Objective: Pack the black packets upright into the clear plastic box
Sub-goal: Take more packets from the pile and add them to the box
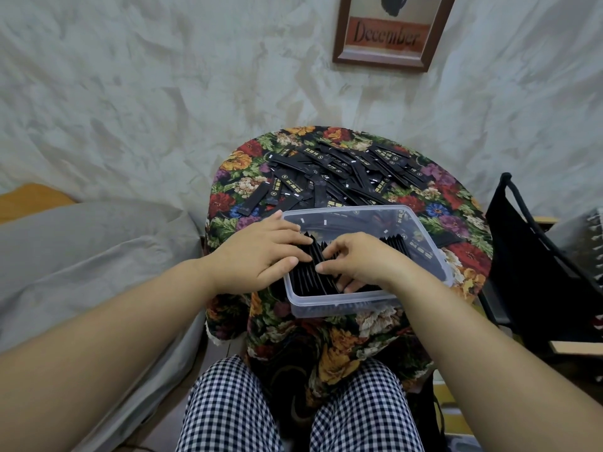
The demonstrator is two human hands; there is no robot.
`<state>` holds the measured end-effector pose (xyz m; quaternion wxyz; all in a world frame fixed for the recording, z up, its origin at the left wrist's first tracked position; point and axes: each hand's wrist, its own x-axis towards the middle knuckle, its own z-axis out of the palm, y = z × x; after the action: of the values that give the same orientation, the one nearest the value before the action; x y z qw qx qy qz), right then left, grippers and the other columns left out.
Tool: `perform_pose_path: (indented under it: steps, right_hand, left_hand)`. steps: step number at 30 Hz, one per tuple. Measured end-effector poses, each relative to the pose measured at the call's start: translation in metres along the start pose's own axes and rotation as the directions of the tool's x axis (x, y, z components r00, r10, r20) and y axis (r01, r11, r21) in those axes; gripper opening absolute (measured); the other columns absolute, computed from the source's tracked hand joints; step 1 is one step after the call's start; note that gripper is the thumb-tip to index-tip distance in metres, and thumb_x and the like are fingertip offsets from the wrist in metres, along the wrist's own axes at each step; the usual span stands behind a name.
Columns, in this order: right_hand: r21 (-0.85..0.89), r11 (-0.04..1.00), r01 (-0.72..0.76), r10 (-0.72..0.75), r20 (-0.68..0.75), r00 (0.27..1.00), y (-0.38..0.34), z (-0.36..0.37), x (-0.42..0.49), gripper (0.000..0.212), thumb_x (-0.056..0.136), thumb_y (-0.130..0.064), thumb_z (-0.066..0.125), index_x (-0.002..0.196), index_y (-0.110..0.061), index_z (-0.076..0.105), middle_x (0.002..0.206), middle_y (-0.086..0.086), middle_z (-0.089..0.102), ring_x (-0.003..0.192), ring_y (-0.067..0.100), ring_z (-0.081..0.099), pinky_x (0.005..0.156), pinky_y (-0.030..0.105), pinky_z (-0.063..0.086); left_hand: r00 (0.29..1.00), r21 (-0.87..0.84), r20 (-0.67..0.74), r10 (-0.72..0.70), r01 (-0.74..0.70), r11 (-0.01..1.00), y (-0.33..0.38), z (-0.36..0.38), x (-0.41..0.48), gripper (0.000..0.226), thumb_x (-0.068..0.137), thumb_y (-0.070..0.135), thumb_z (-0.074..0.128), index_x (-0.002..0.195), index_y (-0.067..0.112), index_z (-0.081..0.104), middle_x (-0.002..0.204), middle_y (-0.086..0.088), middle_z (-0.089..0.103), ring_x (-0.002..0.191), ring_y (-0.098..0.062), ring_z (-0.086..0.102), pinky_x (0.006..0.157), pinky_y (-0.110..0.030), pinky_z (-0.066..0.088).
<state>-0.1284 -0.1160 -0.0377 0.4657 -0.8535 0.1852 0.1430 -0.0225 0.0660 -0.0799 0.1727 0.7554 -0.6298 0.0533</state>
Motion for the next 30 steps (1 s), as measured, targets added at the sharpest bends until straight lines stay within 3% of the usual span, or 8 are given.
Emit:
perform_pose_path:
  steps: [4,7,10,14,17,22,26,30]
  right_hand:
    - [-0.073,0.997,0.004,-0.003,0.012,1.000,-0.003,0.002,0.000,0.027,0.085,-0.025,0.070,0.105,-0.009,0.059,0.074,0.003,0.063,0.053,0.013,0.064,0.053,0.024,0.054]
    - [-0.082,0.997,-0.003,0.007,0.051,0.999,-0.002,0.000,0.000,0.036,0.080,-0.025,0.076,0.109,-0.013,0.057,0.078,0.002,0.065,0.059,0.014,0.067,0.066,0.032,0.059]
    - [-0.093,0.996,0.002,0.005,0.072,0.997,-0.002,-0.001,0.000,0.042,0.078,-0.023,0.077,0.113,-0.014,0.055,0.079,0.003,0.066,0.061,0.014,0.067,0.068,0.033,0.059]
    - [-0.053,0.999,0.007,-0.003,0.080,0.997,-0.001,-0.002,-0.001,0.044,0.082,-0.020,0.075,0.119,-0.012,0.053,0.082,0.009,0.067,0.064,0.018,0.068,0.070,0.034,0.059]
    - [-0.042,0.999,0.010,-0.006,0.080,0.997,0.001,-0.002,-0.001,0.049,0.083,-0.019,0.073,0.126,-0.011,0.052,0.086,0.010,0.068,0.065,0.018,0.068,0.071,0.034,0.059]
    - [0.008,1.000,0.015,-0.016,0.089,0.996,0.000,0.000,0.006,0.059,0.082,-0.020,0.073,0.134,-0.010,0.046,0.089,0.003,0.062,0.069,0.017,0.065,0.062,0.028,0.057]
    - [0.059,0.998,0.015,-0.020,0.092,0.996,-0.004,0.003,0.016,0.070,0.081,-0.012,0.074,0.141,-0.011,0.038,0.090,0.005,0.054,0.069,0.017,0.060,0.058,0.026,0.056]
    - [0.085,0.996,0.029,-0.037,0.092,0.995,-0.008,0.003,0.026,0.072,0.081,-0.012,0.074,0.142,-0.020,0.036,0.088,0.003,0.051,0.069,0.017,0.057,0.064,0.032,0.058]
  left_hand:
    - [1.000,-0.014,0.005,0.002,-0.002,1.000,-0.001,-0.005,0.003,0.061,0.100,0.045,0.014,0.116,0.017,0.067,0.124,0.001,0.063,0.121,-0.015,0.045,0.116,-0.034,0.013]
    - [1.000,-0.044,0.004,-0.001,0.001,0.999,-0.002,-0.006,0.004,0.058,0.100,0.045,0.020,0.112,0.017,0.069,0.121,0.000,0.064,0.118,-0.013,0.046,0.115,-0.033,0.017]
    - [0.997,-0.070,-0.038,-0.072,0.069,0.995,-0.003,-0.011,0.010,0.051,0.097,0.037,0.025,0.114,0.015,0.068,0.124,-0.002,0.062,0.119,-0.014,0.046,0.114,-0.031,0.020]
    - [0.979,-0.099,-0.038,-0.200,0.196,0.976,-0.007,-0.027,0.022,0.042,0.092,0.033,0.033,0.113,0.019,0.067,0.109,0.002,0.065,0.106,-0.013,0.051,0.095,-0.030,0.038]
    - [0.964,-0.158,-0.096,-0.249,0.232,0.960,-0.008,-0.036,0.027,0.035,0.086,0.028,0.043,0.104,0.019,0.071,0.090,0.009,0.062,0.088,-0.007,0.051,0.078,-0.025,0.040]
    - [0.946,-0.203,-0.122,-0.300,0.272,0.941,-0.012,-0.027,0.017,0.020,0.088,0.026,0.056,0.099,0.021,0.073,0.102,0.006,0.060,0.091,-0.008,0.056,0.079,-0.025,0.047]
    - [0.820,-0.323,-0.160,-0.550,0.483,0.814,-0.004,-0.016,0.008,0.028,0.089,0.030,0.062,0.115,0.024,0.062,0.104,0.009,0.046,0.081,-0.007,0.056,0.078,-0.027,0.049]
    - [0.766,-0.499,0.050,-0.641,0.575,0.649,0.003,-0.013,0.007,0.035,0.091,0.037,0.056,0.125,0.032,0.050,0.092,0.010,0.055,0.076,-0.020,0.065,0.077,-0.043,0.055]
